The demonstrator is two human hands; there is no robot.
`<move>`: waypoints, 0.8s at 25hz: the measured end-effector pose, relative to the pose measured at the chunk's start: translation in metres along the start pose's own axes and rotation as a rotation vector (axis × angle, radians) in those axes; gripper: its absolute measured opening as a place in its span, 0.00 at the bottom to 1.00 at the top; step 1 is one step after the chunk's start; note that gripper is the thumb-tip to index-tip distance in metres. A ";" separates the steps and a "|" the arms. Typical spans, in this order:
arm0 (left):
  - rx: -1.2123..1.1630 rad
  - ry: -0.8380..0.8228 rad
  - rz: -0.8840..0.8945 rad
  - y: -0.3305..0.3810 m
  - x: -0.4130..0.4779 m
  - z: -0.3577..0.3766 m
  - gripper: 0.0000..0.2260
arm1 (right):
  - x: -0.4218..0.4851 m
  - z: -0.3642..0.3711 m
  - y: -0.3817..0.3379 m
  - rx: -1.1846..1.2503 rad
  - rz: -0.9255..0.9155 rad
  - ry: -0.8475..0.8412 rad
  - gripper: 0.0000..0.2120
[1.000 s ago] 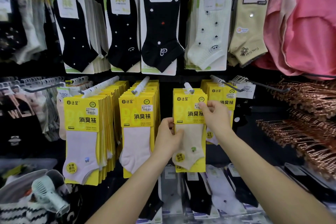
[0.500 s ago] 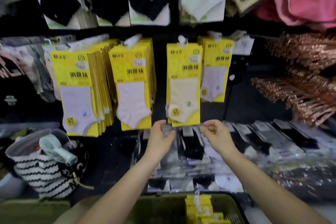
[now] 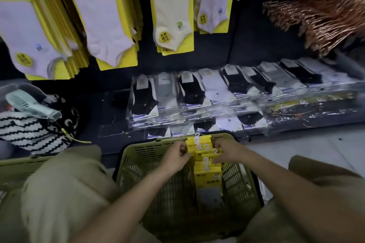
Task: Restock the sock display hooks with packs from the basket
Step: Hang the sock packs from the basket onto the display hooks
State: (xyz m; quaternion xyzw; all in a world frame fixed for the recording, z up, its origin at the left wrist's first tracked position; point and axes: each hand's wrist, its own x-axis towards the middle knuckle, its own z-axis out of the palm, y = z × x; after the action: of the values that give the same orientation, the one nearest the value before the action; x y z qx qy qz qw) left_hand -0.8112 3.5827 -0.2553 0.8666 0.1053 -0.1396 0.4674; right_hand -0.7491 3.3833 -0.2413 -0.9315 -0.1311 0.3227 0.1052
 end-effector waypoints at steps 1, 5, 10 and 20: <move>0.026 -0.031 -0.008 -0.004 0.000 0.007 0.18 | 0.000 0.011 0.000 -0.056 0.048 0.006 0.37; 0.069 -0.169 -0.080 -0.019 -0.004 0.037 0.23 | -0.001 0.033 -0.005 -0.277 0.092 0.263 0.38; 0.170 -0.202 -0.051 -0.029 -0.001 0.054 0.23 | -0.006 0.044 -0.008 -0.360 -0.059 0.210 0.25; 0.249 -0.150 -0.069 -0.038 -0.007 0.076 0.19 | -0.009 0.064 -0.003 -0.569 -0.139 0.137 0.23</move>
State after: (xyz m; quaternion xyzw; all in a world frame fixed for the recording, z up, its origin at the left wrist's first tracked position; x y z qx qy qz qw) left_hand -0.8403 3.5390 -0.3226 0.9009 0.0819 -0.2319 0.3576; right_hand -0.7967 3.3903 -0.2852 -0.9320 -0.2721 0.2014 -0.1295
